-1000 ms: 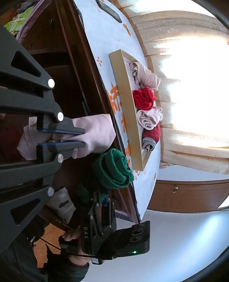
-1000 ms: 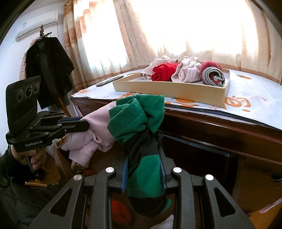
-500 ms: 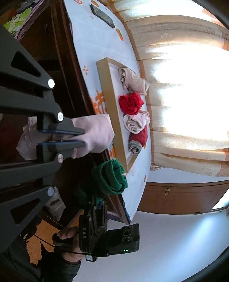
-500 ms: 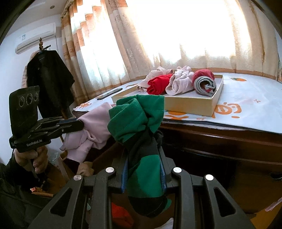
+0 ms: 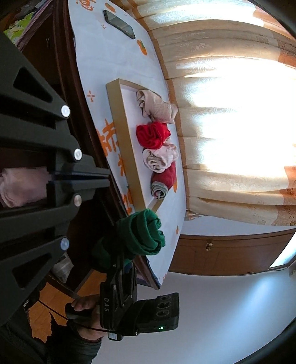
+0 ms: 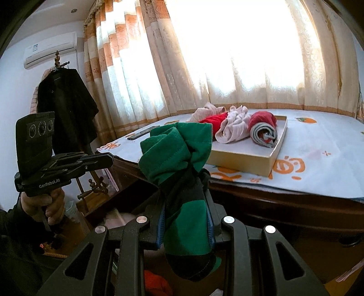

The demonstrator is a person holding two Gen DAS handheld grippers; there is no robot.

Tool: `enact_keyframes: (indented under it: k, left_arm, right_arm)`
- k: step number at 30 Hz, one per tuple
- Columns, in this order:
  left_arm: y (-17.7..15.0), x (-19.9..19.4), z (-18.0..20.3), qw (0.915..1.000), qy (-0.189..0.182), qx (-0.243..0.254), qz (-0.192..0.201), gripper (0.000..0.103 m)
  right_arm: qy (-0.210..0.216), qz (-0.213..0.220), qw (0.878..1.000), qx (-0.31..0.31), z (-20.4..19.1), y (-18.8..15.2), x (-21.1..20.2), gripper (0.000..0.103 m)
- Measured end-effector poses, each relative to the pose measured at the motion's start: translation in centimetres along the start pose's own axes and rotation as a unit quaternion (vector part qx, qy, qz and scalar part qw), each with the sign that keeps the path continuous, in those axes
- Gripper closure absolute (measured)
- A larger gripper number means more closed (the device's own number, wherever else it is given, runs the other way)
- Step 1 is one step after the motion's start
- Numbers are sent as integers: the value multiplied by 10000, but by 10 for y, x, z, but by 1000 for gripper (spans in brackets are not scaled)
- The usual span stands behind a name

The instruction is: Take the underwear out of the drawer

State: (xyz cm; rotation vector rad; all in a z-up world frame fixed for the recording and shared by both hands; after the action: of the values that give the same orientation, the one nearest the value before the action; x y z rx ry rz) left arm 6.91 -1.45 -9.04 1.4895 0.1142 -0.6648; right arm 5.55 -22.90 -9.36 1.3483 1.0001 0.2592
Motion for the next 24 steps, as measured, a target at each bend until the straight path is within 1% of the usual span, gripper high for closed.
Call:
enact_keyframes:
  k: [1,4,5,6,7,8,9,10,11,12,14,16,18,21,23,24]
  left_arm:
    - [0,0,0,10000,-8,-18,-5,103]
    - [-7,8,1,9994,-144,-24,-328,103]
    - [-14,15,1,9986,-64,22,-528,102]
    - [-18,18,-1,9982,-18,19,-601,101]
    - [-23,24,-2,9972,-16,14,-752,99]
    - [-33,32,-4,9942,-39,-24,-1071,88]
    - [-39,40,-6,9916,-18,-106,-1290,71]
    - [-47,47,-8,9885,-29,-163,-1506,60]
    - [-55,55,-8,9846,-63,-138,-1741,42]
    - [-64,63,-8,9806,-36,-93,-1958,41]
    - [-84,78,-9,9705,139,63,-2407,42]
    - [-100,94,-14,9585,195,-23,-2844,42]
    - [-113,105,-18,9473,241,-68,-3194,42]
    - [-128,116,-24,9339,345,-158,-3555,42]
    - [-134,120,-22,9258,267,-127,-3770,42]
    - [-135,121,-20,9233,236,-110,-3831,42]
  right_arm:
    - [-10,-1,10000,9,1,1,0,72]
    - [-8,-12,10000,7,0,0,-1,72]
    - [-3,-22,10000,-3,-1,0,-1,72]
    - [-2,-46,10000,-8,-1,-1,-1,72]
    - [-2,-56,10000,-19,-2,-2,-1,72]
    - [7,-55,10000,-24,-3,-2,-1,72]
    - [29,-49,10000,-18,-3,-3,-1,72]
    - [35,-48,10000,-17,-4,-4,-1,72]
    - [39,-49,10000,-18,-4,-5,0,72]
    - [53,-53,10000,-8,-4,-6,0,72]
    - [64,-55,10000,18,-4,-8,1,72]
    - [81,-63,9999,43,-4,-11,3,72]
    - [104,-60,9999,68,-5,-14,4,72]
    - [127,-58,9999,48,-6,-15,5,72]
    - [135,-48,9999,37,-7,-15,4,72]
    - [141,-43,9999,41,-7,-15,4,72]
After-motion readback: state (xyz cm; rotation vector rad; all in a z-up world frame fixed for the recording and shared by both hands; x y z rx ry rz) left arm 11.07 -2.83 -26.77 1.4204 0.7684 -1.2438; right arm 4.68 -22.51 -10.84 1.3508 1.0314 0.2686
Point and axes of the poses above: each gripper's, at about its wrist camera, not at the fingertips, and x roughly the way its jaws point, z to its right, y to its top, the point moved 7 cm from there along x, roughly the way its jaws point, and after that the axes turned 8 degrees about -x, right-handed, at the moved point
